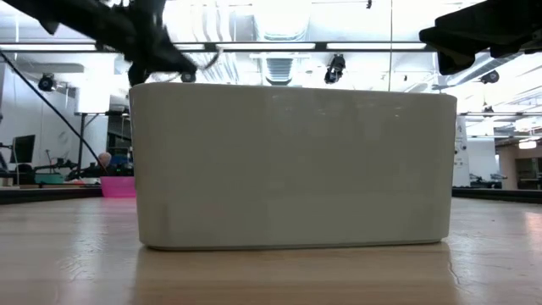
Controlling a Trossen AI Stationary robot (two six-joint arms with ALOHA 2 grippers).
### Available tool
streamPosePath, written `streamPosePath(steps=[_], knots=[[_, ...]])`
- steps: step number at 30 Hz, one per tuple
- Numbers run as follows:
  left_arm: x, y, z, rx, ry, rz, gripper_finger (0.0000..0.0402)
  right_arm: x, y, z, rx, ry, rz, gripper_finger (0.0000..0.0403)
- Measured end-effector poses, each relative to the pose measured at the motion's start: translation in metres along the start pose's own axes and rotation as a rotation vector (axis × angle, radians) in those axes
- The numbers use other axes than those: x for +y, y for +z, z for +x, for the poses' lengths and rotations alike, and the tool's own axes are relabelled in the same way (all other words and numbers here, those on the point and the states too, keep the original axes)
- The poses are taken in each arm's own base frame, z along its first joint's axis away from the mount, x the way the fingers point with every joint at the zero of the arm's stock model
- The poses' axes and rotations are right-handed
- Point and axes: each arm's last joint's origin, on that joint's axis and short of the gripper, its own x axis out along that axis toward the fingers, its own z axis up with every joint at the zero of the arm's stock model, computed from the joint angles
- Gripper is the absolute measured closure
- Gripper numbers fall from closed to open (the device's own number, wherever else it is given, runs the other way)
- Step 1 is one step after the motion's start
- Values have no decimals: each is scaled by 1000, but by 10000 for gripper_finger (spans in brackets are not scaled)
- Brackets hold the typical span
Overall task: Pick & Place Food Item
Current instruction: Put the green spoon into the gray bin
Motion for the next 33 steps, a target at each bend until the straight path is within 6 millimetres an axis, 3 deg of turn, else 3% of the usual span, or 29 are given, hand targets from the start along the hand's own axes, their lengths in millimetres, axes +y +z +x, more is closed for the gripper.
streamPosePath(steps=[12, 27, 33], knots=[[-64, -15, -18, -78, -265, 116, 394, 0, 0, 0, 0, 0, 0, 273], [-117, -47, 6, -68, -413, 145, 394, 0, 0, 0, 0, 0, 0, 273], [-158, -40, 14, 46, -424, 227, 394, 0, 0, 0, 0, 0, 0, 273]])
